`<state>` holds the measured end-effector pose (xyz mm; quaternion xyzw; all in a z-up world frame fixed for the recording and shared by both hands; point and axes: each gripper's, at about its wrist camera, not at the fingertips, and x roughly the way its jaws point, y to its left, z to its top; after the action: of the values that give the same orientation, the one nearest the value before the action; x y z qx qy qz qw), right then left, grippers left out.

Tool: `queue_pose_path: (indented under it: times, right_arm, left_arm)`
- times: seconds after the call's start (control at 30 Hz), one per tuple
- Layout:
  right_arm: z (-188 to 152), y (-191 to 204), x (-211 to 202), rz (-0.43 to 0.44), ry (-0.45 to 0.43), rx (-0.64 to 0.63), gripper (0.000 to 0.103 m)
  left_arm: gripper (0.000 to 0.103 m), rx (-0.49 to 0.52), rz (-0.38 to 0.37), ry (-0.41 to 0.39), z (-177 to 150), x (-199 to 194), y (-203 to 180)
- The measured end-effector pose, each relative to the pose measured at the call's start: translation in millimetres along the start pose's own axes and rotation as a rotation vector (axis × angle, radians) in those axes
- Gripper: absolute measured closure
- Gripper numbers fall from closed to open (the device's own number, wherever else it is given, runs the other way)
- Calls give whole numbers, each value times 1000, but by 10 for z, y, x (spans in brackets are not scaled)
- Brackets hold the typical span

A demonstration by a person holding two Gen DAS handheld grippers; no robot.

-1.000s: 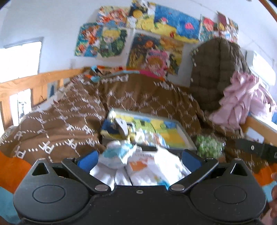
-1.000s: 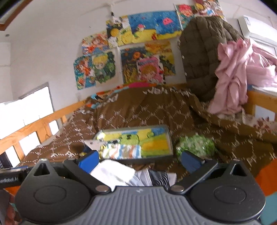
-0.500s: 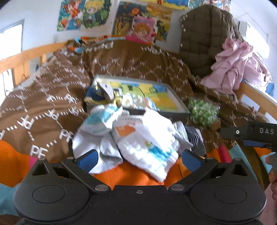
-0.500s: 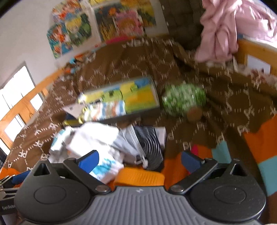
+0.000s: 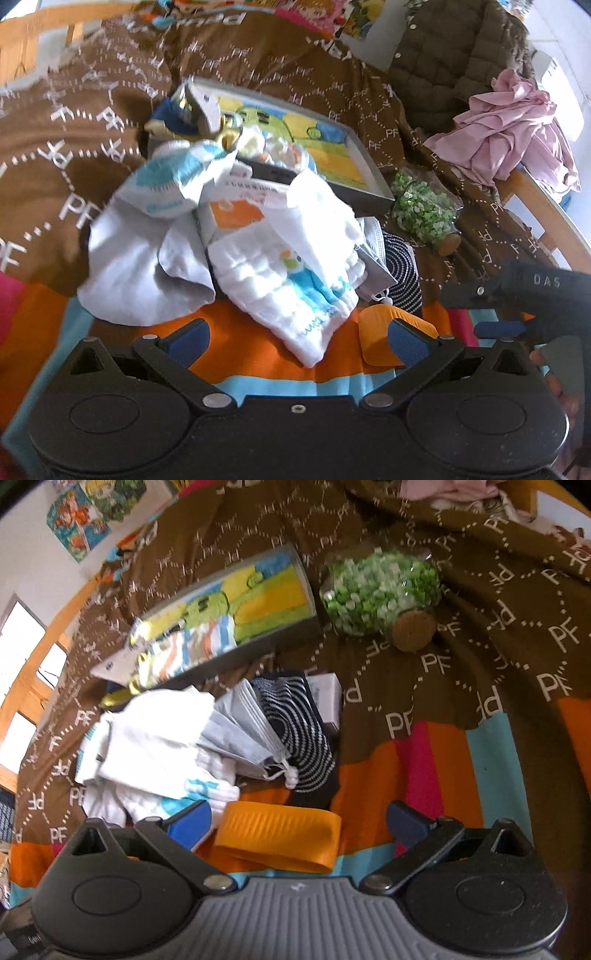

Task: Organize soft objects
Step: 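Grasp the white towel with the left tool while the right tool grasps the orange silicone piece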

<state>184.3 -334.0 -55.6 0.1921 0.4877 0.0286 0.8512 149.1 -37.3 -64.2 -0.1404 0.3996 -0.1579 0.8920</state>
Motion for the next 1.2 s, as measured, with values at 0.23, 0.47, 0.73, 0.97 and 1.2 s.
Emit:
queue_pose_path:
  times: [0.23,0.47,0.73,0.97,1.2]
  right_arm:
    - [16,-7,215,45,85,26,0]
    - [8,-38,286,82,109,72,0]
    - [-8,-14,280,155,99,96,1]
    - [-19,48,308,168,88,81,2]
    - [-50,175,456,111,110,19,5]
  left_arm:
    - [1,-103,-10,6,35,173,103]
    - [5,-300,-88,19,87,371,300]
    - [20,-436,-150,4,108,470,402]
    - [28,-437,-150,-2,117,553,412]
    - [44,-404,-143,11,109,590,370]
